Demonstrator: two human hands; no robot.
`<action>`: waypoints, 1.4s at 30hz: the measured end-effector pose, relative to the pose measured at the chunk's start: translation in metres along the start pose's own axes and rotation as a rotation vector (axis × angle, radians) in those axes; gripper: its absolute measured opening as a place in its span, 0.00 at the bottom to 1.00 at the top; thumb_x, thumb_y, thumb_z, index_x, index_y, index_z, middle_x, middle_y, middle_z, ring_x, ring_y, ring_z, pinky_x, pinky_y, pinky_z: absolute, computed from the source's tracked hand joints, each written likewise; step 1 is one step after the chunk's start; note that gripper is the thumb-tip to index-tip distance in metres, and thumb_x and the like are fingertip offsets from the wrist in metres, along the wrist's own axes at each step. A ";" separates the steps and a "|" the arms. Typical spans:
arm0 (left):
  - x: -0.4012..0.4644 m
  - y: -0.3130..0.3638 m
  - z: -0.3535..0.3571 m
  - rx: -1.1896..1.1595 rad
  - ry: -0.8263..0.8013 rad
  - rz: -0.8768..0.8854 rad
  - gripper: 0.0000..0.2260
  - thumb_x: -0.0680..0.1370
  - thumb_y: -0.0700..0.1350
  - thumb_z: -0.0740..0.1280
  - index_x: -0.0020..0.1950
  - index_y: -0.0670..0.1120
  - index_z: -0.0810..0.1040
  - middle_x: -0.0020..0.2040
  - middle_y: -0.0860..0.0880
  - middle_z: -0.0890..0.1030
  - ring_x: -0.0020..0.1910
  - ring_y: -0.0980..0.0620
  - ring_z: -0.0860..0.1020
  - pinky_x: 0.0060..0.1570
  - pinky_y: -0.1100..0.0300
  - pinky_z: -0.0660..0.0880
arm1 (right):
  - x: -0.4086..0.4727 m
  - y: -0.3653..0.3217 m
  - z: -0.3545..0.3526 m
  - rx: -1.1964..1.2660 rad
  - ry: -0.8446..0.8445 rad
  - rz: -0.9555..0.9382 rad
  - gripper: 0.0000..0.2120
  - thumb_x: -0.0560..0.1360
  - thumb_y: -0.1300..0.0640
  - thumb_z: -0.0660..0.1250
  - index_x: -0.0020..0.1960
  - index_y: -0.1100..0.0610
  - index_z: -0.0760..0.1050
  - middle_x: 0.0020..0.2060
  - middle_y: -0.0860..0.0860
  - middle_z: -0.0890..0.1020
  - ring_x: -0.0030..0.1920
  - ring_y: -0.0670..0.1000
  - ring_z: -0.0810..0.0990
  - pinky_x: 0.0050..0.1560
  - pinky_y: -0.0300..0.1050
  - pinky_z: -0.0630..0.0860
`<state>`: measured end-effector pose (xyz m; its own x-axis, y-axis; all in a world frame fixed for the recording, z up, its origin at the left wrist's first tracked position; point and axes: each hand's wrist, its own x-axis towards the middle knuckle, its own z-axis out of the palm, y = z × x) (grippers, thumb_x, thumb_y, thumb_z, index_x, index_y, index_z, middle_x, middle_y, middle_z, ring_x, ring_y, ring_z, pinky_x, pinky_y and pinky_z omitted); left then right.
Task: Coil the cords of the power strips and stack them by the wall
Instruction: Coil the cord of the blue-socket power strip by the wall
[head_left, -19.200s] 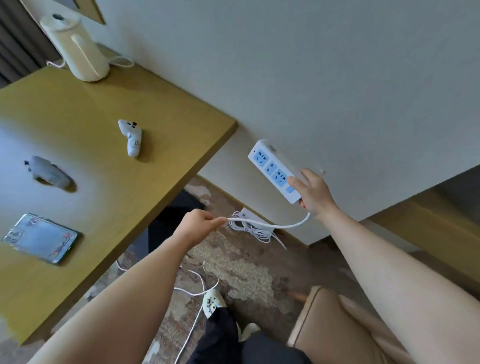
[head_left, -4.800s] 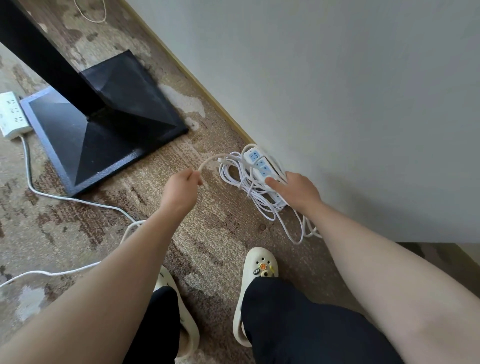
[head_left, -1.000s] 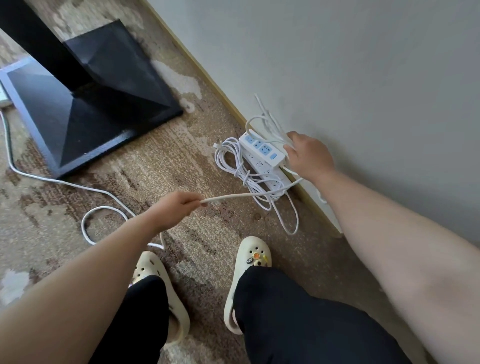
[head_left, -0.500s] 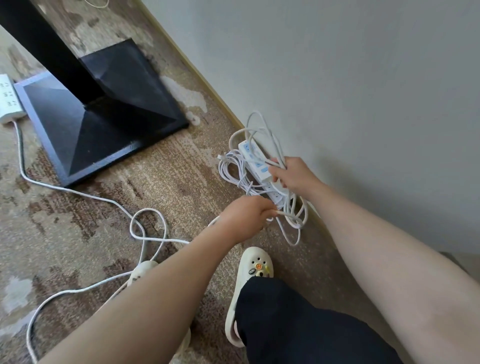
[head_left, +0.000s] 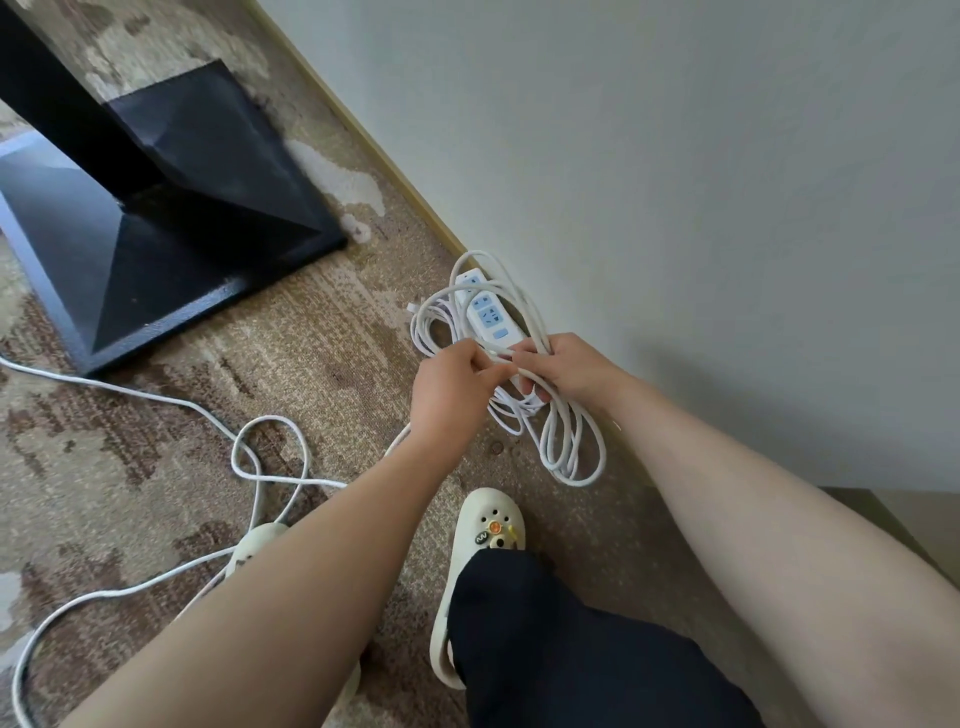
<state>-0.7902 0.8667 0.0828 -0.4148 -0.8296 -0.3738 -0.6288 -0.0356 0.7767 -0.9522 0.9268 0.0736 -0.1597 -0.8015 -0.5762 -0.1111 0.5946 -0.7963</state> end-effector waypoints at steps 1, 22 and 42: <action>0.001 0.000 0.000 -0.007 0.016 -0.014 0.14 0.73 0.54 0.73 0.39 0.46 0.75 0.33 0.48 0.81 0.26 0.54 0.72 0.27 0.56 0.71 | -0.001 0.000 0.000 -0.005 0.011 0.000 0.18 0.81 0.52 0.64 0.39 0.63 0.79 0.27 0.52 0.78 0.25 0.47 0.72 0.30 0.40 0.72; 0.025 -0.031 -0.087 0.035 -0.116 0.037 0.07 0.79 0.48 0.65 0.42 0.50 0.80 0.30 0.52 0.74 0.22 0.60 0.65 0.23 0.66 0.64 | -0.004 0.013 -0.020 -0.223 0.077 0.094 0.10 0.72 0.53 0.75 0.47 0.60 0.82 0.25 0.51 0.78 0.25 0.48 0.75 0.33 0.43 0.75; 0.020 -0.066 -0.109 0.188 -0.204 0.028 0.07 0.80 0.48 0.65 0.48 0.48 0.81 0.31 0.50 0.74 0.23 0.59 0.64 0.23 0.67 0.62 | -0.007 0.029 -0.027 -0.317 0.327 0.057 0.25 0.76 0.38 0.68 0.29 0.52 0.63 0.20 0.42 0.64 0.21 0.44 0.62 0.32 0.46 0.61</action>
<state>-0.6859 0.7915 0.0792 -0.5457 -0.6987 -0.4625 -0.7183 0.1059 0.6876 -0.9810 0.9515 0.0595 -0.4696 -0.7352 -0.4889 -0.3795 0.6681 -0.6400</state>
